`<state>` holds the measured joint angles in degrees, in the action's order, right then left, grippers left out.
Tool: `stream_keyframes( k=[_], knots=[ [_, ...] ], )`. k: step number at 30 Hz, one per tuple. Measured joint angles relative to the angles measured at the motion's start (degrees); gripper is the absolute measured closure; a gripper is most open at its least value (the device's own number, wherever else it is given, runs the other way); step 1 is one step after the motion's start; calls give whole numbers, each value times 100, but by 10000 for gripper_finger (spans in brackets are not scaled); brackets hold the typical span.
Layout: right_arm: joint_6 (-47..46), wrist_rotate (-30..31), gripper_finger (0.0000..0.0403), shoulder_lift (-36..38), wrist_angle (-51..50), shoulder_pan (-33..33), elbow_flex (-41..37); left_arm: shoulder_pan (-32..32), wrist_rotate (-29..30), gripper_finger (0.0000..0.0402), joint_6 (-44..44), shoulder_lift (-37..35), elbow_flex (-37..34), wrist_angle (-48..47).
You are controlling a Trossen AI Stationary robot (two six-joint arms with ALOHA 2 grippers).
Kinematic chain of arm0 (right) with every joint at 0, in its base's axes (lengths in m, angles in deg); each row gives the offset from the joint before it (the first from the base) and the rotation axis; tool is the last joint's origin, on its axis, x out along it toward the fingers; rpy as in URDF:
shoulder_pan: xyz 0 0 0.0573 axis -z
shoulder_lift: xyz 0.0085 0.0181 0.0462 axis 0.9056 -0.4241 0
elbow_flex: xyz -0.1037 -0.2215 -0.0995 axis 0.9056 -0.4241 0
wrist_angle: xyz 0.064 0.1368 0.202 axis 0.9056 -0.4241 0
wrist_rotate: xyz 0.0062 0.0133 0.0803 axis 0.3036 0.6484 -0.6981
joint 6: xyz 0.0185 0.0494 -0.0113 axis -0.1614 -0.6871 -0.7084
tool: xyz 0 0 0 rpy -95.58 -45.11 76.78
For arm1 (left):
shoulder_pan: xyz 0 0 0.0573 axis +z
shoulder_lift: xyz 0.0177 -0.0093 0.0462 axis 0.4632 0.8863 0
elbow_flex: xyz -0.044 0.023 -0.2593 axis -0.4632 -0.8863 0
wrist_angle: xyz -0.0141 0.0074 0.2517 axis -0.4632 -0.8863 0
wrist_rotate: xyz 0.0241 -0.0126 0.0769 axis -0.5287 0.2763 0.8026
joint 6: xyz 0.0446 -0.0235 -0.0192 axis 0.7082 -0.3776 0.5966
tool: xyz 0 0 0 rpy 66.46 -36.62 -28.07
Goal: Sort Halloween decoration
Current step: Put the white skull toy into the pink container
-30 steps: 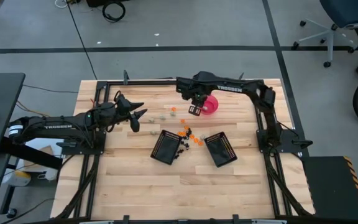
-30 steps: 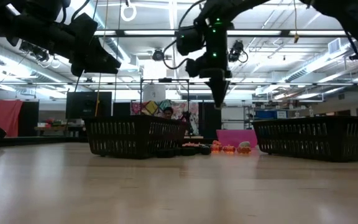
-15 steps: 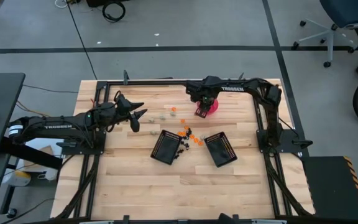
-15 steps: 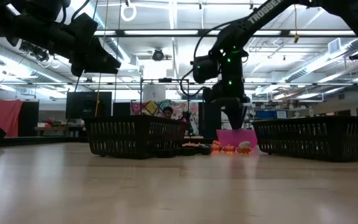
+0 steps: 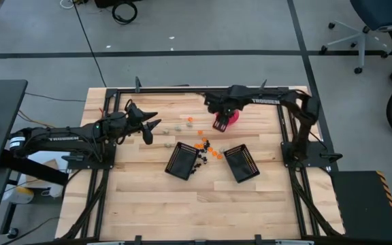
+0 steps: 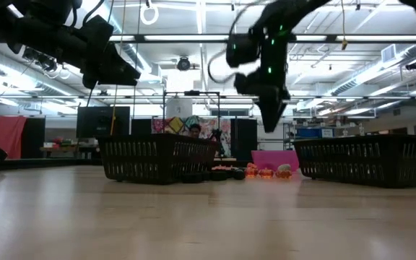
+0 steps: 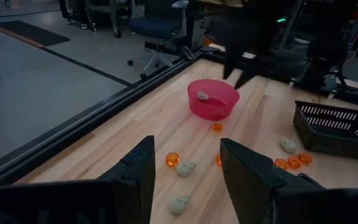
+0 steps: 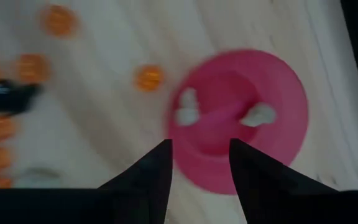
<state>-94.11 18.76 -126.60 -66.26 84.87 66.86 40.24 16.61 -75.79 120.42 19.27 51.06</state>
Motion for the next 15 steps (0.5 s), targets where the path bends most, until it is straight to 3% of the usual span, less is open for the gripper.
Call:
stream_keyframes(
  k=[5,15],
  knots=[
    [-446,-27,241,65,-31,-657,0,2,2,246,-2,0,0,0],
    [-1246,-876,241,-580,-180,-1409,-20,2,2,246,-28,-2,0,11]
  ],
)
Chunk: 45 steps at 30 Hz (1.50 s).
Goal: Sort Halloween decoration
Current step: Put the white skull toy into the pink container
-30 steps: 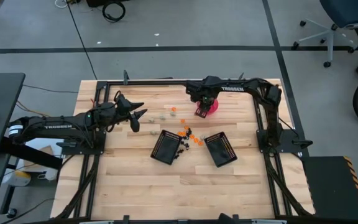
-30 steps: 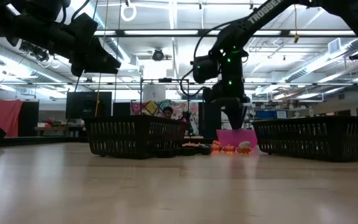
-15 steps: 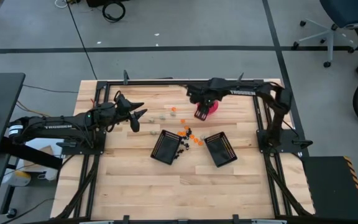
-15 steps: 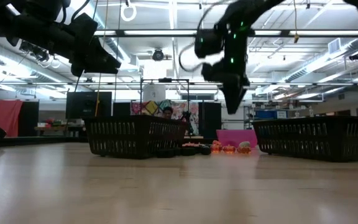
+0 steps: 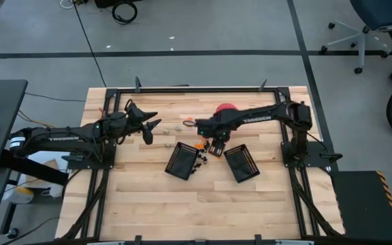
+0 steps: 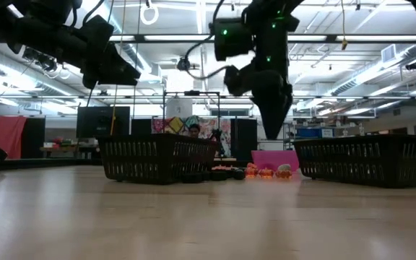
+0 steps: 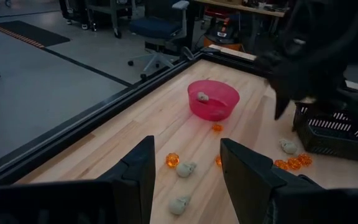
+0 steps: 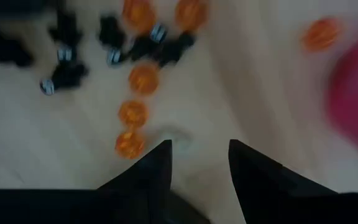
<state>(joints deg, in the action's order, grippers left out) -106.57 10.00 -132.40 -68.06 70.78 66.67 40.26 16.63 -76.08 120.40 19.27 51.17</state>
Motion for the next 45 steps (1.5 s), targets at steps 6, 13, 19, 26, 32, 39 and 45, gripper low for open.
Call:
stream_keyframes(
  k=[6,13,19,26,32,39,45],
  knots=[
    [121,-177,241,-496,-74,-99,0,0,0,246,1,0,0,4],
    [382,-180,241,-788,-115,-105,0,0,0,246,1,0,0,2],
    [427,-204,241,-896,-155,-105,0,0,0,246,3,0,0,-3],
    [468,-321,243,-989,-100,-104,9,0,-1,246,3,0,0,-10],
    [499,-321,271,-1029,-97,-103,22,0,0,246,5,0,0,-11],
    [513,-298,302,-1001,-110,-105,13,0,0,246,5,0,0,-11],
    [553,-290,295,-1013,-214,-101,68,1,0,246,27,0,0,-13]
  ],
)
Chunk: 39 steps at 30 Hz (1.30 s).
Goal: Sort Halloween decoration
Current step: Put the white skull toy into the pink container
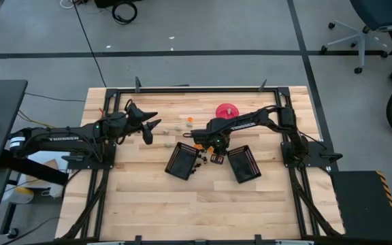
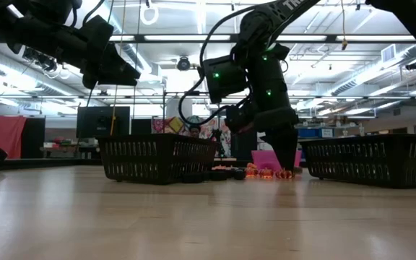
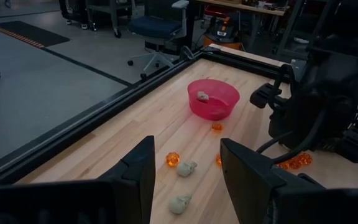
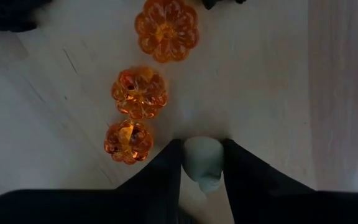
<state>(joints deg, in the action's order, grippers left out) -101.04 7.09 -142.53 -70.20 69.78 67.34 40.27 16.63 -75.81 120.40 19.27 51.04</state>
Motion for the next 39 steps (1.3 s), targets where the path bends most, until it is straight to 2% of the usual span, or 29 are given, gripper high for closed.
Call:
stream_keyframes(
  k=[8,14,25,31,39],
  knots=[
    [121,333,294,-20,-574,8,612,1,0,246,-2,1,0,0],
    [366,1032,294,-10,-1080,103,1331,-1,-2,246,-4,0,0,0],
    [622,2158,293,1,-741,1084,1391,-1,-2,246,-31,2,0,-52],
    [621,1996,286,1,-657,1545,1357,-1,-1,246,-31,2,0,-50],
    [681,1621,236,1,-659,1888,1357,-1,0,246,-28,2,0,-46]
  ],
)
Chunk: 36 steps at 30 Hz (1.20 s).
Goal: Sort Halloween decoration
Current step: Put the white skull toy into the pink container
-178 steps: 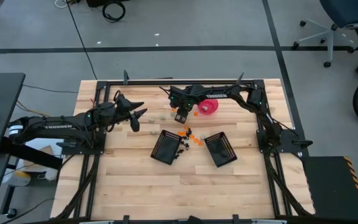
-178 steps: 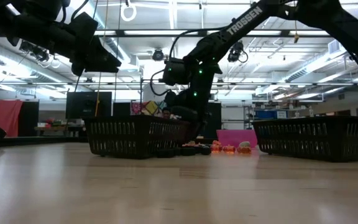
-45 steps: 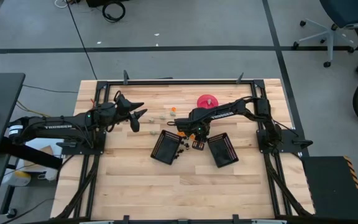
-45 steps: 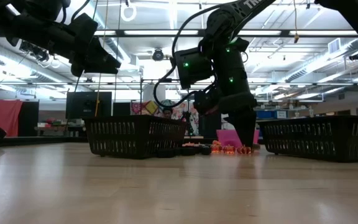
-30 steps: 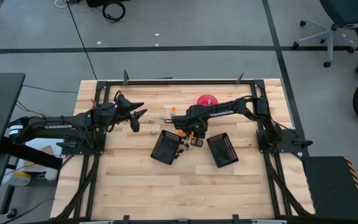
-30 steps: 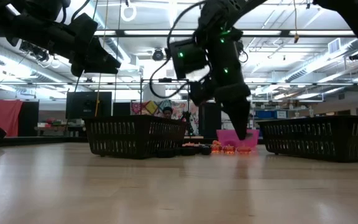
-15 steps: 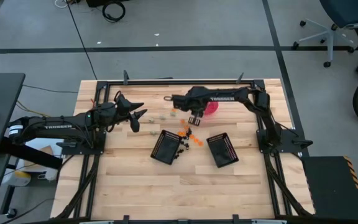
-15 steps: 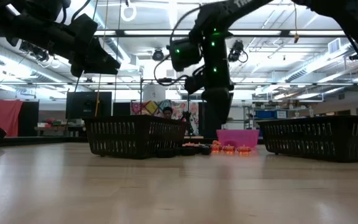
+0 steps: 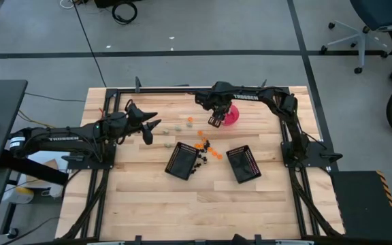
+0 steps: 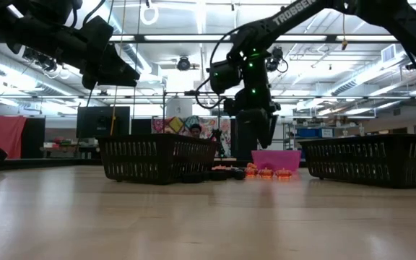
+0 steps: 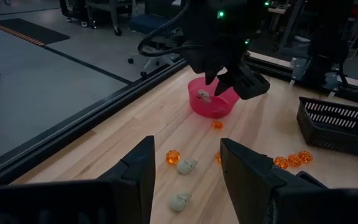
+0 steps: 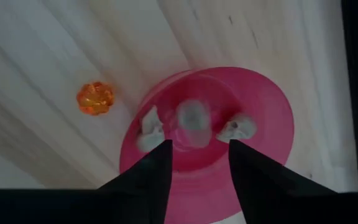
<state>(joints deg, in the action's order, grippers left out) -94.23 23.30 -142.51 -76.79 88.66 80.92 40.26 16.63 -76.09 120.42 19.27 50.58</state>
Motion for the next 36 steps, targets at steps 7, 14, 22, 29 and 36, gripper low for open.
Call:
stream_keyframes(
  k=[7,14,22,29,36],
  knots=[
    [157,78,231,102,553,-340,1,0,-2,246,0,-2,0,4],
    [484,-10,237,52,1595,-797,0,0,0,246,0,-1,0,19],
    [536,-458,239,52,2267,-822,79,0,0,246,3,-2,0,167],
    [489,-947,239,-7,3147,-730,80,1,0,246,22,-2,0,164],
    [548,-1165,239,-412,3649,-734,76,-2,-1,246,-1,-2,1,122]
  ],
)
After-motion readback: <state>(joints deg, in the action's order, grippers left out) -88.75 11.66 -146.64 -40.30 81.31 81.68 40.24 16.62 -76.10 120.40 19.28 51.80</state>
